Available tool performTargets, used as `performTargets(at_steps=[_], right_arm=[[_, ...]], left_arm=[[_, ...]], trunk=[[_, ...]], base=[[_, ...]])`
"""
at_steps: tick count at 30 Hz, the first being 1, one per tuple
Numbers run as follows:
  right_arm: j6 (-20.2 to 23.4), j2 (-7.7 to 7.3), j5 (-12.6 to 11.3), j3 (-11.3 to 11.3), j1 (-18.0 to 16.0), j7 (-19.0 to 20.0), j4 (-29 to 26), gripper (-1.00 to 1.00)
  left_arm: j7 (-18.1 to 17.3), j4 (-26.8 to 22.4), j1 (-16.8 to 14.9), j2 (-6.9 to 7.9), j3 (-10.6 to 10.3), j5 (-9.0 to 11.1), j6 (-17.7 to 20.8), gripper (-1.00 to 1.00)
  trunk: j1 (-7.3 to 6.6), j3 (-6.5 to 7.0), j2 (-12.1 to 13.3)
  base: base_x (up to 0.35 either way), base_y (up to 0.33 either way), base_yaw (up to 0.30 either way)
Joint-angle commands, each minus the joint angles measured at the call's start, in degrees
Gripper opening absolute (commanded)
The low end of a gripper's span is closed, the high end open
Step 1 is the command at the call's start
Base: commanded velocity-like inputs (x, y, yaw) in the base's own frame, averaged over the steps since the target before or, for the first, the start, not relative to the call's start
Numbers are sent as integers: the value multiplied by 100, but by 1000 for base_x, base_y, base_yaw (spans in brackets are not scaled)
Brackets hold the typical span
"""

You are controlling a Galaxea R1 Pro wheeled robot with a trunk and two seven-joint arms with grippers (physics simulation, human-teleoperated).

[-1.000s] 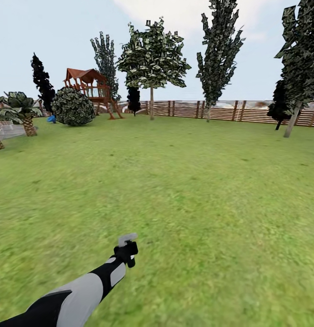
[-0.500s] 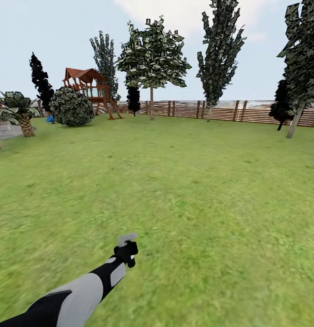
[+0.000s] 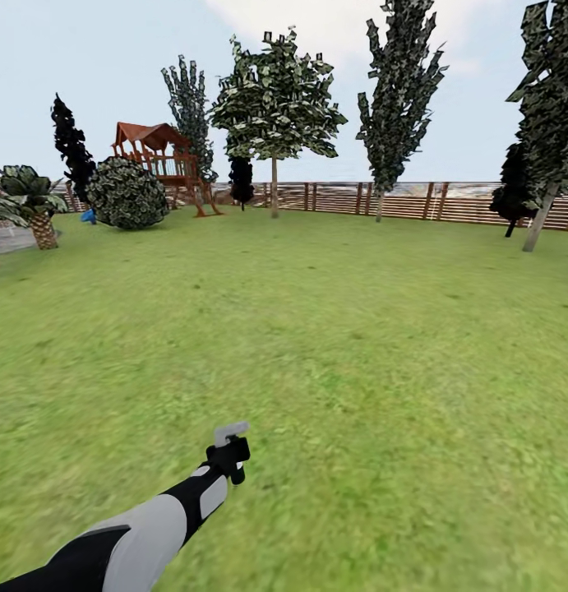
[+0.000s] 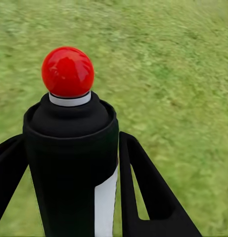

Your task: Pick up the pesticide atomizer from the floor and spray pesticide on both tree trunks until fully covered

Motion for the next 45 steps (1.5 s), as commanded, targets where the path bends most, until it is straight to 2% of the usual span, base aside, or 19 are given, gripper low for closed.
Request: performTargets(at_steps=[1, 45], right_arm=[[-25, 2, 24, -44, -4, 2, 7, 100], [-25, 2, 26, -44, -4, 2, 5, 100]], left_arm=[[-3, 5, -4, -1, 8, 21, -18, -100], [-3, 5, -3, 7, 8, 16, -36, -100]], trunk=[[3, -6, -3], [3, -6, -3]], base=[[350, 0, 0], [350, 0, 0]])
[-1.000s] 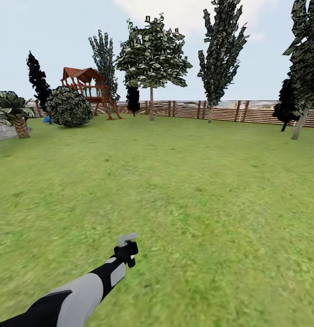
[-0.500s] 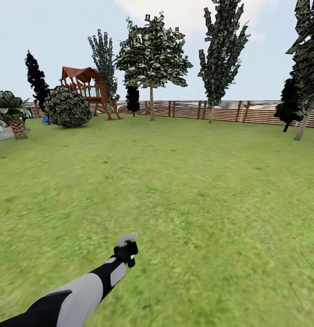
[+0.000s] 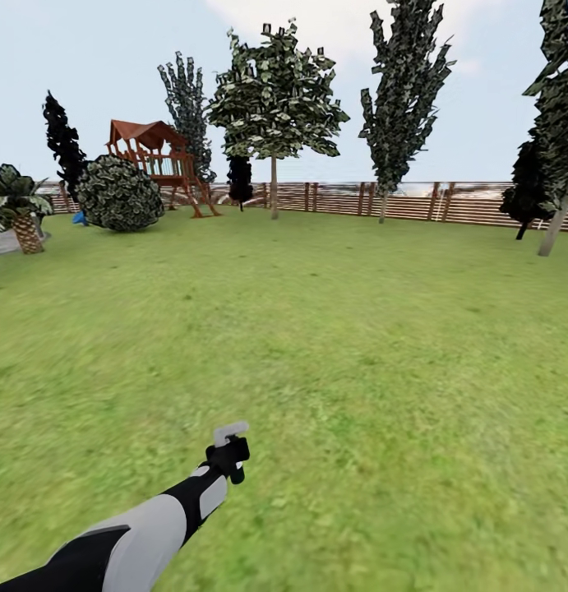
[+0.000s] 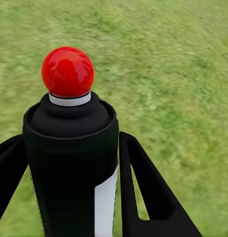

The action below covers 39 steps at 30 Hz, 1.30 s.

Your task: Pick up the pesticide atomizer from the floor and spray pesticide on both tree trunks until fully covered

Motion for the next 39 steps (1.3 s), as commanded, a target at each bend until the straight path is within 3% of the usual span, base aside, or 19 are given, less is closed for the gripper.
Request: performTargets(at_steps=[1, 39], right_arm=[[-25, 2, 24, -43, -4, 2, 6, 100], [-25, 2, 27, -43, -4, 2, 3, 100]], left_arm=[[-3, 5, -6, -1, 9, 21, -18, -100], [-3, 5, -8, -1, 9, 21, -10, -100]], trunk=[[3, -6, -3], [3, -6, -3]], base=[[350, 0, 0], [350, 0, 0]])
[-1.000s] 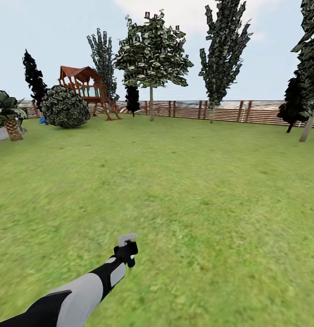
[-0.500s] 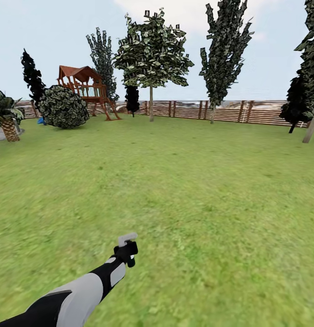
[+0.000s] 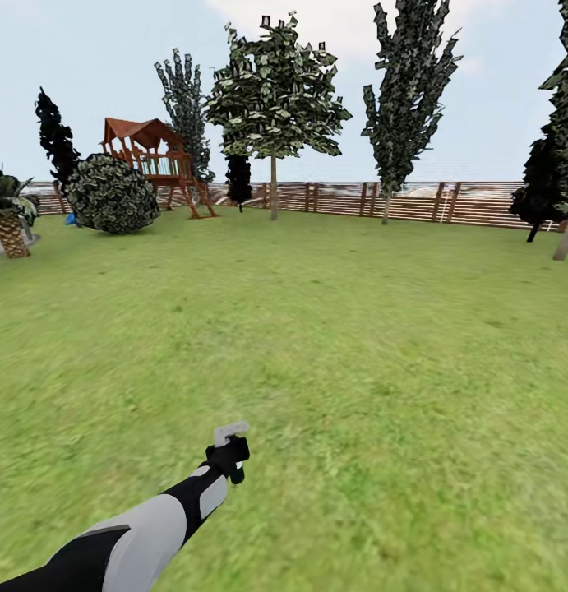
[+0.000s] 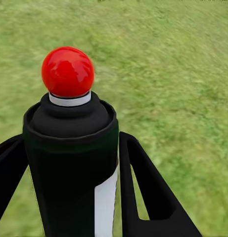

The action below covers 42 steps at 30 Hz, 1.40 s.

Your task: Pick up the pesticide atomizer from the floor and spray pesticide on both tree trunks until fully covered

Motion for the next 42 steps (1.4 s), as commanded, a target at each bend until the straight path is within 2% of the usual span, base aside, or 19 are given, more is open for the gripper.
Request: performTargets(at_steps=[1, 42], right_arm=[[-25, 2, 26, -43, -4, 2, 6, 100], [-25, 2, 21, -43, -4, 2, 4, 100]], left_arm=[[-3, 5, -6, -1, 9, 21, -18, -100], [-3, 5, -2, -1, 9, 27, -36, -100]], trunk=[[3, -6, -3], [3, -6, -3]], base=[[350, 0, 0], [350, 0, 0]])
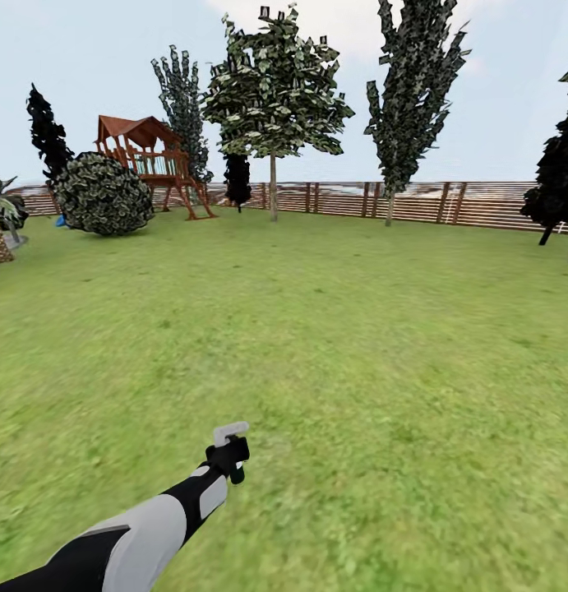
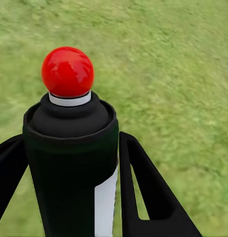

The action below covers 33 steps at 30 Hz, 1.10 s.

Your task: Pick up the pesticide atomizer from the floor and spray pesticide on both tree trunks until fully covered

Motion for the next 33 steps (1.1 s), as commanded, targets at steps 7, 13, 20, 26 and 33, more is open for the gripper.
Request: performTargets(at_steps=[7, 13, 20, 26, 33], right_arm=[[-25, 2, 23, -44, -4, 2, 6, 100], [-25, 2, 23, -44, -4, 2, 7, 100], [-25, 2, 22, -44, -4, 2, 6, 100], [-25, 2, 22, -44, -4, 2, 6, 100], [-25, 2, 22, -44, -4, 2, 6, 100]], left_arm=[[-3, 5, -8, -1, 8, 22, -18, -100], [-3, 5, -5, -1, 8, 23, -18, -100], [-3, 5, -9, -1, 8, 22, -18, -100], [-3, 5, -5, -1, 8, 23, -18, -100], [-3, 5, -6, -1, 8, 24, -18, -100]], trunk=[[3, -6, -3], [3, -6, -3], [3, -6, -3], [3, -6, -3], [3, -6, -3]], base=[[350, 0, 0], [350, 0, 0], [350, 0, 0], [350, 0, 0], [350, 0, 0]])
